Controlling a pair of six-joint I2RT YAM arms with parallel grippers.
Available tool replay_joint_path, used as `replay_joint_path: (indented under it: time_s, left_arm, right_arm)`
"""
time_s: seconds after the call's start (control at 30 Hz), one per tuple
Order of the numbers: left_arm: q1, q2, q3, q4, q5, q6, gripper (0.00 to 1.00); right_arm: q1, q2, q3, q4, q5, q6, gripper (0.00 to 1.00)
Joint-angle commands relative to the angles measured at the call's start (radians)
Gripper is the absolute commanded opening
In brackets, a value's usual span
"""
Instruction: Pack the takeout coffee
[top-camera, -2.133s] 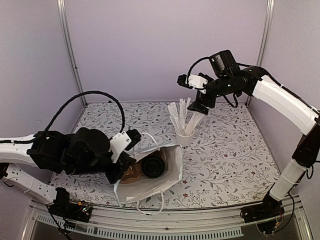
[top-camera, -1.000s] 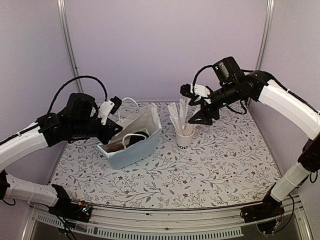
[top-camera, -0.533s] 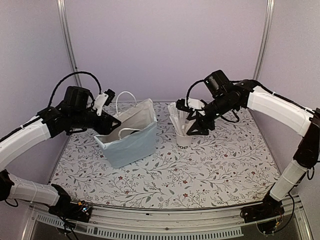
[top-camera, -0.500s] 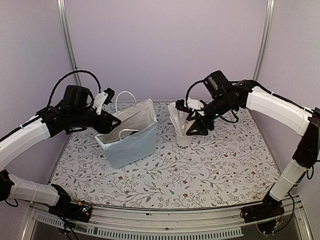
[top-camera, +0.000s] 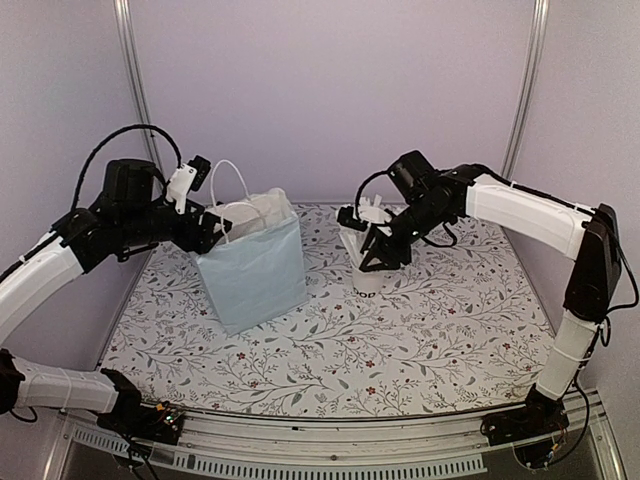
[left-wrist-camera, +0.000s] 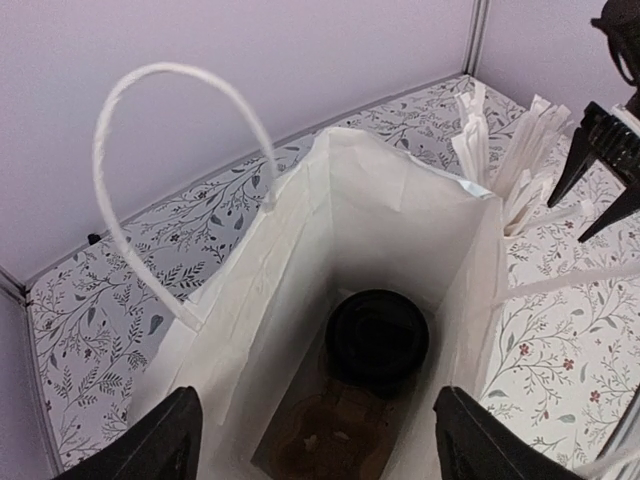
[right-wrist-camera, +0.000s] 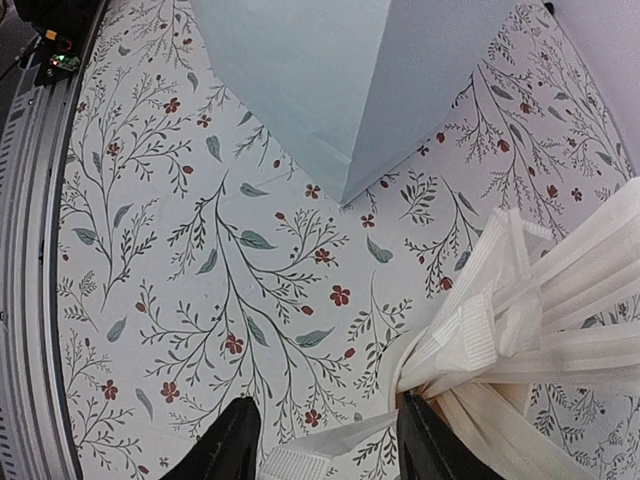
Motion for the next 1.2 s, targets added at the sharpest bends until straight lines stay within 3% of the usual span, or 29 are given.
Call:
replay_joint_path:
  time_s: [0.0,0.17,0.3,0.37,0.8,1.17]
  left_arm:
    - [0.012,-0.005,0.005,0.014,0.008,0.003,0.83]
    - [0.011,-0.041,0.016,0.004,-0.004,0.004,0.83]
    - [0.013,-0.063,0.013,-0.015,-0.016,0.002,0.83]
    - [0.013,-0.071,0.016,-0.027,-0.02,-0.004,0.83]
    - [0.013,-0.145,-0.006,-0.037,-0.069,-0.082,0.83]
    - [0.012,-0.22,-0.017,-0.054,-0.072,-0.164,0.82]
  right_arm:
    - [0.002,0.019,0.05,0.007,-0.02,0.027,0.42]
    - [0.002,0.002,0.059,-0.003,-0.009,0.032,0.39]
    - [0.002,-0.007,0.068,-0.021,-0.016,0.026,0.19]
    - [0.002,-0.011,0.082,-0.037,-0.023,0.024,0.14]
    - [0.002,-0.137,0.123,-0.088,-0.015,0.014,0.03]
    - [0.002,-0.241,0.152,-0.058,-0.082,0.031,0.0]
